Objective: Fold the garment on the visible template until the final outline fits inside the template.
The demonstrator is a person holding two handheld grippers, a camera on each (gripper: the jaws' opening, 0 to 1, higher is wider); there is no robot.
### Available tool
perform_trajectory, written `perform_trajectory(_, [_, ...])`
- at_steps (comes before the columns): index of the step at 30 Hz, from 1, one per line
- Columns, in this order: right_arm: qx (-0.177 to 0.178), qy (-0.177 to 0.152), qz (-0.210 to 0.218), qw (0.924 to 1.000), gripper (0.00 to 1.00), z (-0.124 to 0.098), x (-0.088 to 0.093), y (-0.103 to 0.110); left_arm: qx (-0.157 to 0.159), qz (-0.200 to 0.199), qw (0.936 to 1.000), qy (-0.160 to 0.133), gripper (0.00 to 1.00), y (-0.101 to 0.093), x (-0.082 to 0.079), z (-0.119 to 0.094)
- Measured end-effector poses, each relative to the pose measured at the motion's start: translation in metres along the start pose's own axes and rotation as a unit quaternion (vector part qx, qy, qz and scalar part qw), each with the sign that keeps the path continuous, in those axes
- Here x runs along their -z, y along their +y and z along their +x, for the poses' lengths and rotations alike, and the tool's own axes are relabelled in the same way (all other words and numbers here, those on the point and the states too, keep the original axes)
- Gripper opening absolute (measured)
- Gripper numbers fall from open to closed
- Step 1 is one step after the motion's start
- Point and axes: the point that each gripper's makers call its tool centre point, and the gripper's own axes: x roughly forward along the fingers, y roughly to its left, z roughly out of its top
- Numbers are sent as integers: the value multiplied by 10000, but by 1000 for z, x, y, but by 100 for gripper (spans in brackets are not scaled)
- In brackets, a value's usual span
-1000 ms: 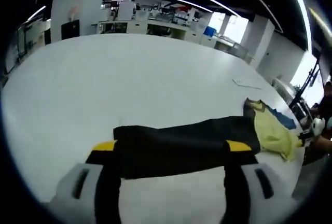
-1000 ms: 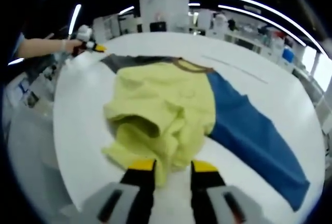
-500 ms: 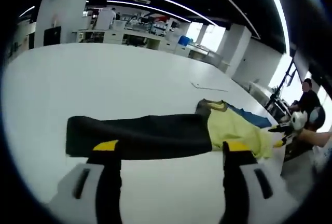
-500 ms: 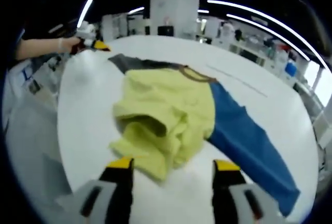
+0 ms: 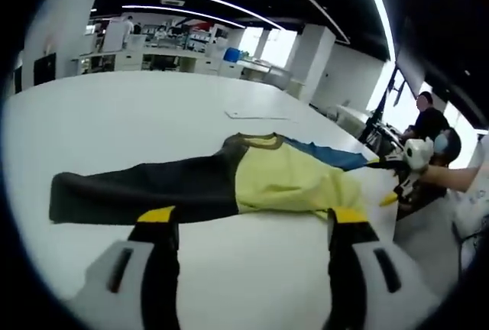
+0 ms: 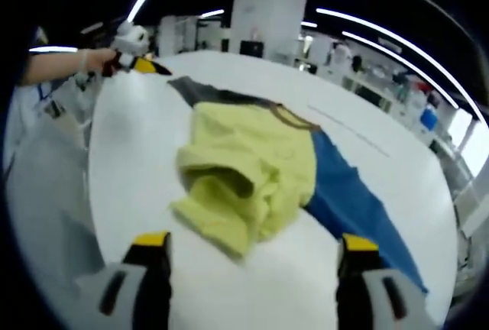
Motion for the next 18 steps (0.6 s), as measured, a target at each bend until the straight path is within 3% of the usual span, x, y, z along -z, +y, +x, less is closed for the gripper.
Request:
perform_trajectory(6, [-64,70,-220,9997,92,-4,2,4,169,141,9997,59,77,-35,12,5])
perform_trajectory(11, [-165,-29,-306,9994,84,-2,-6,12,237,139,9996,52,76,-41,16,6])
perform_trajectory(18, [-624,6,-855,9944,58,16,-23,50,278,36,9996,21,75,-61,31,2])
